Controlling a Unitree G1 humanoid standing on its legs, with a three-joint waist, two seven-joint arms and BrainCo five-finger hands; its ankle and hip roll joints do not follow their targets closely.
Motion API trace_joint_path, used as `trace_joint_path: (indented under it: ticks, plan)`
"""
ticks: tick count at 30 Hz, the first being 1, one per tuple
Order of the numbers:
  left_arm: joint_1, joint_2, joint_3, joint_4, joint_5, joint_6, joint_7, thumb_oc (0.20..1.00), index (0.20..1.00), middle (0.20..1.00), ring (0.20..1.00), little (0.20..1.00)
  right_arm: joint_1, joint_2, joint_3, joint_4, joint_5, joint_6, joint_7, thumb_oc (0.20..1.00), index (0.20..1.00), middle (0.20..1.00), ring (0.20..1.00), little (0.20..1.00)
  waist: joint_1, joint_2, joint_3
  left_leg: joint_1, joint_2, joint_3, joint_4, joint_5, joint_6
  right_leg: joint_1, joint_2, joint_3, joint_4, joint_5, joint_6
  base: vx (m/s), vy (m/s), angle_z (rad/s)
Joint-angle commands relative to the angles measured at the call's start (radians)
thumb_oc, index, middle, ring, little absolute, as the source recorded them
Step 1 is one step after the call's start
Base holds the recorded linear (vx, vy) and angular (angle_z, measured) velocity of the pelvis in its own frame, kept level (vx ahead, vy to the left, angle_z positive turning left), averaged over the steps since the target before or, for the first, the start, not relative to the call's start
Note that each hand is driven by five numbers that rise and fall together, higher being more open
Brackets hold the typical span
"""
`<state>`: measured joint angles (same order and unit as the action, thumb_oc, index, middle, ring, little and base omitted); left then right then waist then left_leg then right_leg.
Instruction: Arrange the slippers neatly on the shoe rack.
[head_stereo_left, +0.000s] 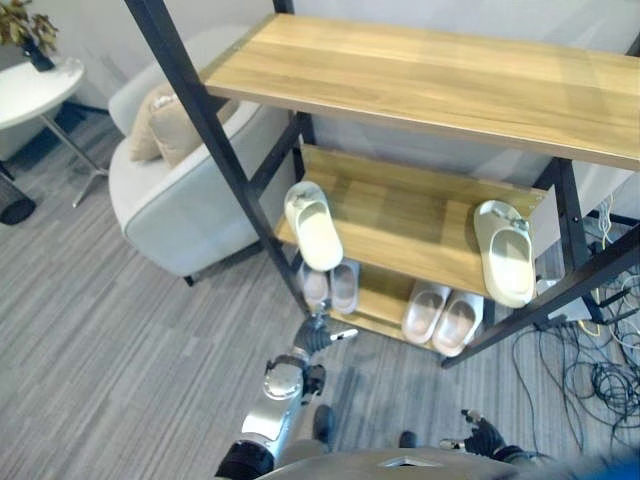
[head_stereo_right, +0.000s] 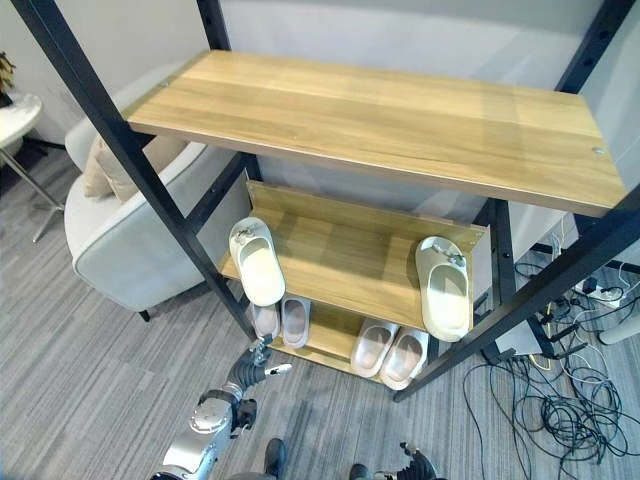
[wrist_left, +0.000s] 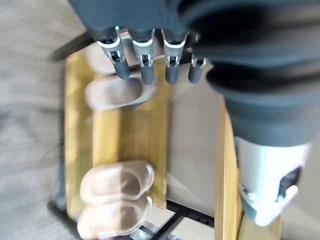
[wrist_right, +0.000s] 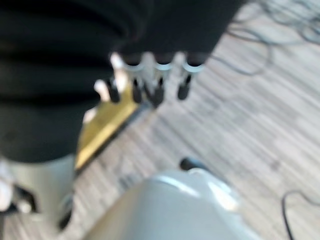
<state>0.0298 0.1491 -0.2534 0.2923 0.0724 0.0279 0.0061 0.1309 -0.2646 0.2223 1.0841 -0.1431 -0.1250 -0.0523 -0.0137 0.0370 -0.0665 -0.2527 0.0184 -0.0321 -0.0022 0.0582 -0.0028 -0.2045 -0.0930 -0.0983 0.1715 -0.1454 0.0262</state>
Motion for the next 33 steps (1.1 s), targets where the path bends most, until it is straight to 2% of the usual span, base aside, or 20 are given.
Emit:
trace_joint_path:
  ticks: [1, 7, 14, 19, 28, 33]
  plan:
    - [-0.074, -0.007, 0.009, -0.123, 0.130, -0.024, 0.013, 1.000, 1.000, 1.000, 1.000, 1.000, 0.008, -0.002, -0.020, 0.029, 0.005, -0.005, -0.004, 1.000, 1.000, 1.000, 1.000, 1.000, 0.004, 0.037, 0.010, 0.101, 0.011, -0.045, -0.058, -0.032, -0.008, 0.041, 0.012, 0.110, -0.035, 0.092, 0.018, 0.04, -0.088, -0.01]
    - [-0.156, 0.052, 0.004, -0.125, 0.249, -0.018, 0.014, 1.000, 1.000, 1.000, 1.000, 1.000, 0.012, 0.013, -0.047, 0.094, 0.002, -0.016, -0.007, 1.000, 1.000, 1.000, 1.000, 1.000, -0.015, 0.054, -0.007, 0.137, 0.012, -0.036, -0.077, -0.026, -0.012, 0.074, 0.017, 0.124, -0.047, 0.083, 0.014, 0.04, -0.062, -0.04]
    - [-0.268, 0.054, 0.021, -0.061, 0.295, 0.005, 0.032, 1.000, 1.000, 1.000, 1.000, 1.000, 0.031, 0.022, -0.110, 0.101, 0.019, -0.009, -0.004, 1.000, 1.000, 1.000, 1.000, 1.000, -0.060, 0.082, -0.020, 0.128, 0.004, -0.030, -0.085, -0.007, -0.014, 0.059, 0.026, 0.129, -0.040, 0.067, 0.002, 0.04, -0.037, -0.03]
    - [-0.346, 0.058, 0.052, -0.028, 0.311, 0.023, 0.051, 1.000, 1.000, 1.000, 1.000, 1.000, 0.042, 0.031, -0.141, 0.088, 0.023, -0.006, -0.011, 1.000, 1.000, 1.000, 1.000, 1.000, -0.080, 0.088, -0.024, 0.099, -0.004, -0.030, -0.085, 0.000, -0.011, 0.024, 0.026, 0.133, -0.042, 0.077, 0.002, 0.01, -0.033, -0.06]
    - [-0.515, 0.117, 0.085, 0.151, 0.347, 0.035, 0.131, 1.000, 1.000, 1.000, 1.000, 1.000, 0.024, 0.044, -0.175, 0.061, 0.028, 0.008, -0.010, 1.000, 1.000, 1.000, 1.000, 1.000, -0.105, 0.096, -0.022, 0.062, -0.013, -0.017, -0.085, 0.006, -0.003, -0.032, 0.033, 0.157, -0.046, 0.095, 0.008, 0.00, -0.010, -0.03]
    - [-0.584, 0.146, 0.089, 0.225, 0.338, 0.006, 0.207, 1.000, 1.000, 1.000, 1.000, 1.000, -0.002, 0.055, -0.195, 0.063, 0.029, 0.015, -0.028, 1.000, 1.000, 1.000, 1.000, 1.000, -0.110, 0.094, -0.020, 0.036, -0.021, -0.011, -0.085, 0.008, 0.004, -0.063, 0.031, 0.169, -0.056, 0.113, 0.015, 0.00, 0.000, -0.02]
